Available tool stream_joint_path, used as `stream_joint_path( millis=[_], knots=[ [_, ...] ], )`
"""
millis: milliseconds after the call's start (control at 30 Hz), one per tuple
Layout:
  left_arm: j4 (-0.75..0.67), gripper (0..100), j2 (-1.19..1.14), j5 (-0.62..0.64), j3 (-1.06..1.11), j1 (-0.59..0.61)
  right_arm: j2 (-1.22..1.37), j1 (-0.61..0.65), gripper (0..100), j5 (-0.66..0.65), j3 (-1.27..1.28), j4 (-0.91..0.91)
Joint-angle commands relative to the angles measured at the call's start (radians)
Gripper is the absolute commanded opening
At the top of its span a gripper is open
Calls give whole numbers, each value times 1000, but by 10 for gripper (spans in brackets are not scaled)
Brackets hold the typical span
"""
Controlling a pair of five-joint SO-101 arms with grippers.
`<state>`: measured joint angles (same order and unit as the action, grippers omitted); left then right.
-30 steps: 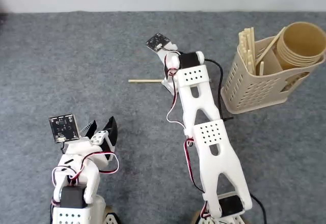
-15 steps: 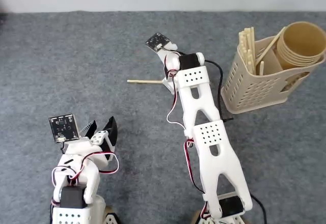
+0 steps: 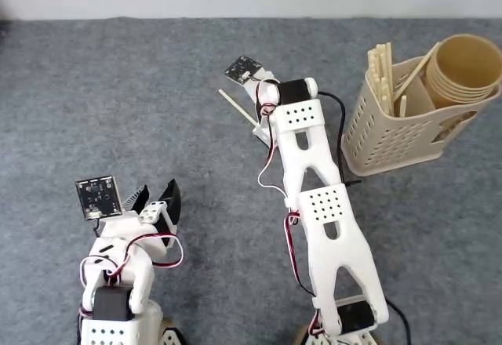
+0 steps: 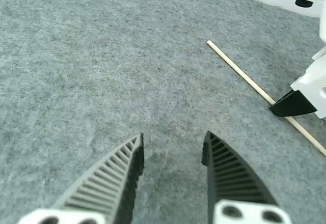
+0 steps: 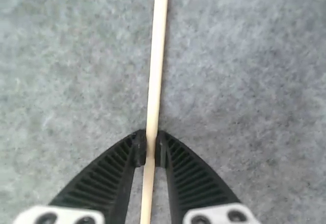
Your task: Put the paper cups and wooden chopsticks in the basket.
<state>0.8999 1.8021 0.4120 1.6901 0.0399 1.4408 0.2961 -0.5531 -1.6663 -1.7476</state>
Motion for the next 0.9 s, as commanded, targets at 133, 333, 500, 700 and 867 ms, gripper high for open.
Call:
stream_joint_path(
  millis=[133, 333, 500, 700, 867],
  knots=[
    [2, 187, 12, -6, -7, 0, -101, -45, 8, -8, -12, -54],
    [-2, 187, 12, -6, -7, 0, -147, -79, 8, -2, 87, -56],
    [-3, 187, 12, -6, -7, 0, -349, -56, 8, 158, 344, -54],
    [-3, 187, 12, -6, -7, 0, -656, -7, 11, 170, 766, -50],
    [0, 187, 12, -6, -7, 0, -829, -4, 9, 236, 1068, -50]
  ],
)
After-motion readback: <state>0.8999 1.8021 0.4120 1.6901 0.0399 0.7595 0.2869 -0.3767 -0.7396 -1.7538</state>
